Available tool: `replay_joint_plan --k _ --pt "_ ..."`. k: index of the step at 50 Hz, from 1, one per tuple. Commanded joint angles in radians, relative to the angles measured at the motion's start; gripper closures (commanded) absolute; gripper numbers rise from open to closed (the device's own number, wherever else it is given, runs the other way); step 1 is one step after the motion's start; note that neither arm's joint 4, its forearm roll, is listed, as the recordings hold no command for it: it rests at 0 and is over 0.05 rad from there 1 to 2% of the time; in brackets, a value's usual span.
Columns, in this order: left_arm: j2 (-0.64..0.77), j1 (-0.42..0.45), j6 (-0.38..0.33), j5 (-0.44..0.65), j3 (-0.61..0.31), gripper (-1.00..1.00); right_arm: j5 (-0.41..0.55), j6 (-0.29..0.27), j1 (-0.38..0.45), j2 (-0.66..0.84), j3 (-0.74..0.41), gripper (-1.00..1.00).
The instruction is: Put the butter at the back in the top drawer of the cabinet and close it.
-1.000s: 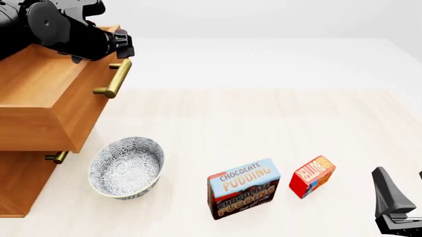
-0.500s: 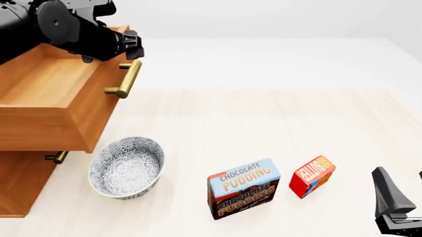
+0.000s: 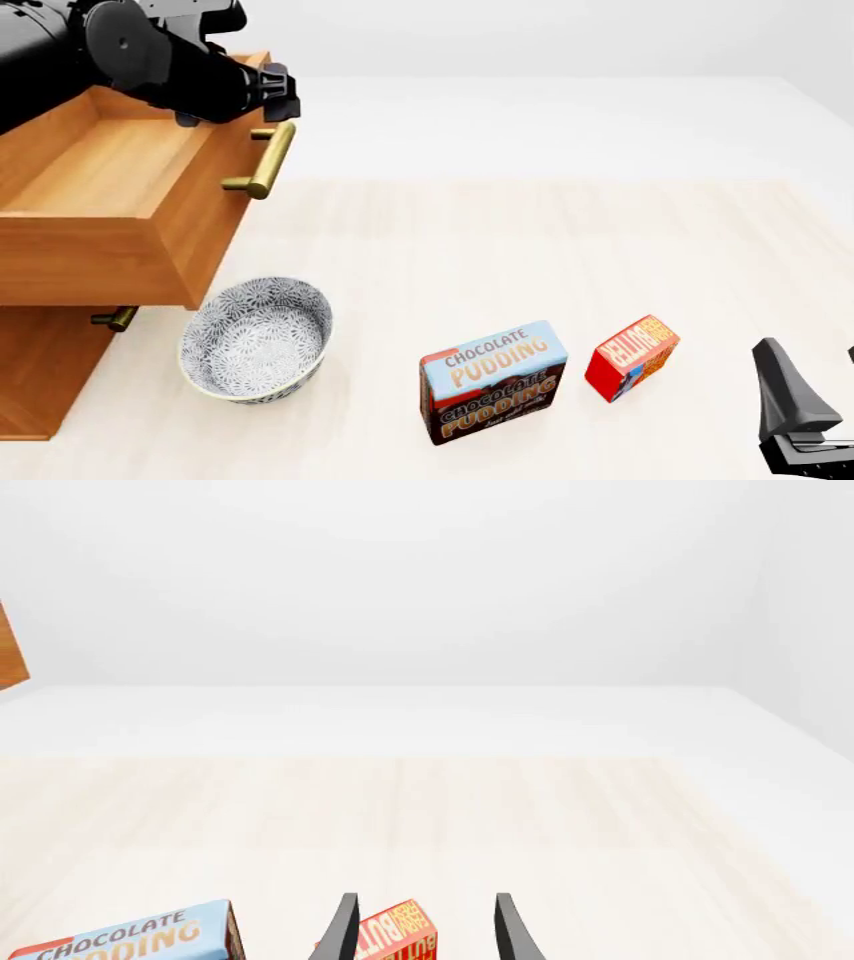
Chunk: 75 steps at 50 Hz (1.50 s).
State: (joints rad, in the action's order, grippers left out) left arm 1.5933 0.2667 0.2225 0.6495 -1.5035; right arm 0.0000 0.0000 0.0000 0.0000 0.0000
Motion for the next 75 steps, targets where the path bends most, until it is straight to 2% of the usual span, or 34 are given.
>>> replay_joint_plan --k 1,20,38,47,52,60,71,75 --pt "0.063 0.039 -0.025 0.005 0.032 -1.0 0.0 0.0 0.0 0.0 0.0 -1.0" --pt "0.009 0.029 -0.059 0.069 -0.001 -1.0 0.0 0.0 0.0 0.0 0.0 -1.0" --pt "-0.162 -0.028 -0.141 0.207 -0.044 -1.0 0.0 0.0 0.0 0.0 0.0 -1.0" --pt "-0.229 -0.038 -0.159 0.243 -0.043 -1.0 0.0 0.0 0.0 0.0 0.0 -1.0" --pt "-0.27 -0.014 -0.167 0.253 -0.028 -1.0 0.0 0.0 0.0 0.0 0.0 -1.0" --pt "-0.276 0.054 -0.15 0.241 -0.017 -1.0 0.0 0.0 0.0 0.0 0.0 -1.0" --pt "-0.275 0.107 -0.157 0.229 -0.02 -1.0 0.0 0.0 0.0 0.0 0.0 -1.0" --pt "-0.262 0.127 -0.135 0.218 -0.014 -1.0 0.0 0.0 0.0 0.0 0.0 -1.0"
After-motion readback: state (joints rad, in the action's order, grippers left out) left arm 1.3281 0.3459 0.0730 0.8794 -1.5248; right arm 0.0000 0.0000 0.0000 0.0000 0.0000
